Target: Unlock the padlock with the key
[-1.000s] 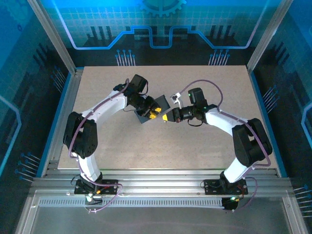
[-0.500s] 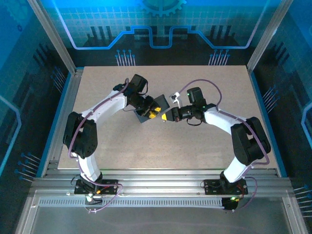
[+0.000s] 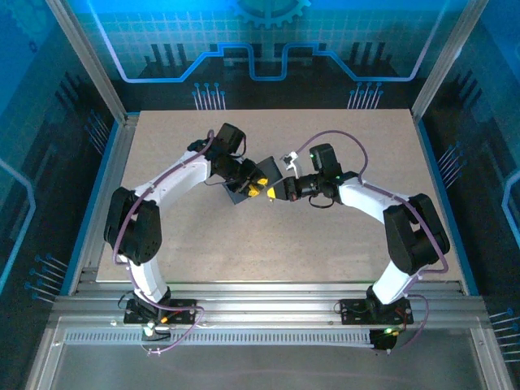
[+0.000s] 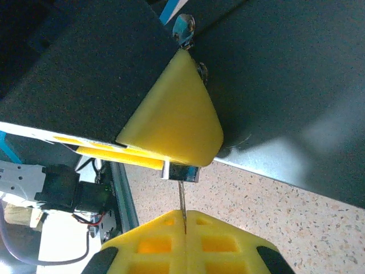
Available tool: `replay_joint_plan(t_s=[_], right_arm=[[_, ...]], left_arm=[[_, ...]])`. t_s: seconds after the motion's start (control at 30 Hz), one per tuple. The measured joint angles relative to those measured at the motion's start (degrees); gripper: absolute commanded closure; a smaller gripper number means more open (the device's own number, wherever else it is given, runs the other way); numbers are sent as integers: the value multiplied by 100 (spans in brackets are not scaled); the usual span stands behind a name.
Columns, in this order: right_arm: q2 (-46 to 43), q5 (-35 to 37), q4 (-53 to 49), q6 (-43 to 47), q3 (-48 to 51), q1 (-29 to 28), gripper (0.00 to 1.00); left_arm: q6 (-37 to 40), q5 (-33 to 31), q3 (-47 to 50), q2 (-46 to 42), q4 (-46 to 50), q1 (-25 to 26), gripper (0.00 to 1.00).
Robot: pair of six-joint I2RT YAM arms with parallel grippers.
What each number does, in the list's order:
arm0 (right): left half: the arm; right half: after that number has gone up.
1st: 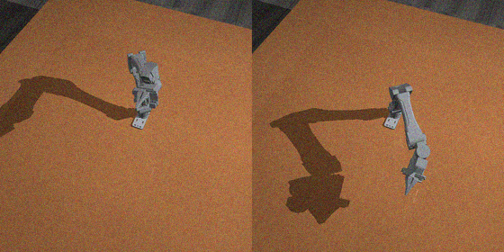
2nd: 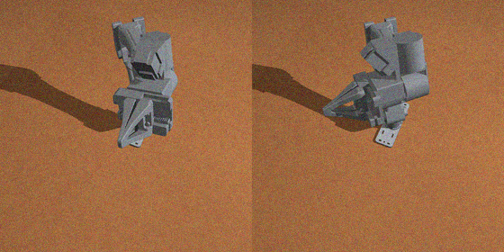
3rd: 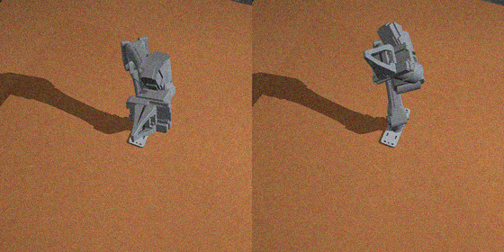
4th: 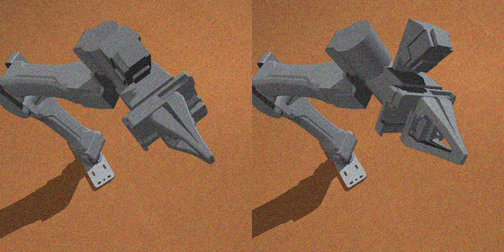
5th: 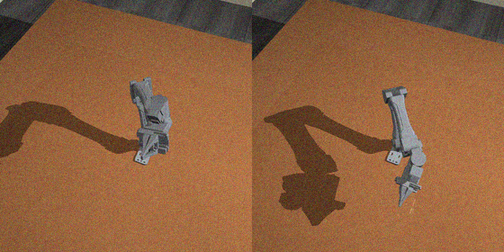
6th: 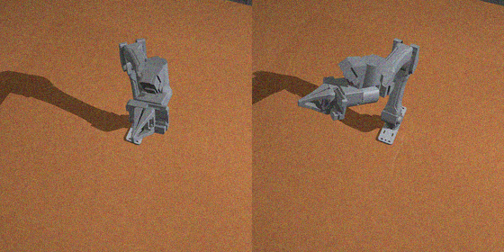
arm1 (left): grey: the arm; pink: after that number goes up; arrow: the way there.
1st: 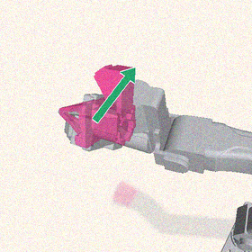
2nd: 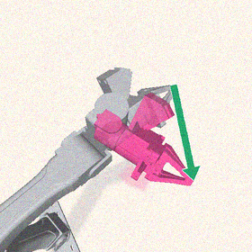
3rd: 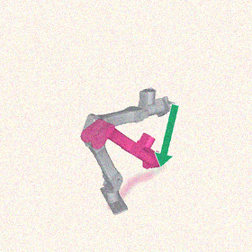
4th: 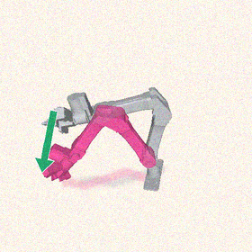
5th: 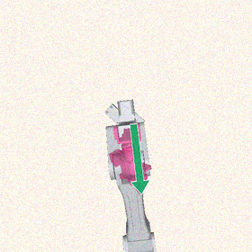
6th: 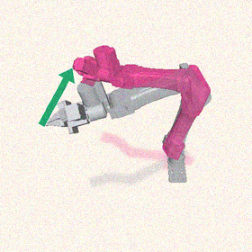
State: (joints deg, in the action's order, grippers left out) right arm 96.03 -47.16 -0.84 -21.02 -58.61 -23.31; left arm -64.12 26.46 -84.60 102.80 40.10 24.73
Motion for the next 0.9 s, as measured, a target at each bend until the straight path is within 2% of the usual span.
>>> replay_joint_plan(t_s=[0.2,0.47,0.9], right_arm=[[26,-4,179,-278,-2,-4,100],[72,7,704,-1075,55,-87,100],[164,376,1316,-1917,131,-247,100]], left_arm=[[-2,-57,0,-13,-13,0,100],[-42,-258,37,-116,-17,-15,100],[-343,-304,157,-140,-197,-52,100]])
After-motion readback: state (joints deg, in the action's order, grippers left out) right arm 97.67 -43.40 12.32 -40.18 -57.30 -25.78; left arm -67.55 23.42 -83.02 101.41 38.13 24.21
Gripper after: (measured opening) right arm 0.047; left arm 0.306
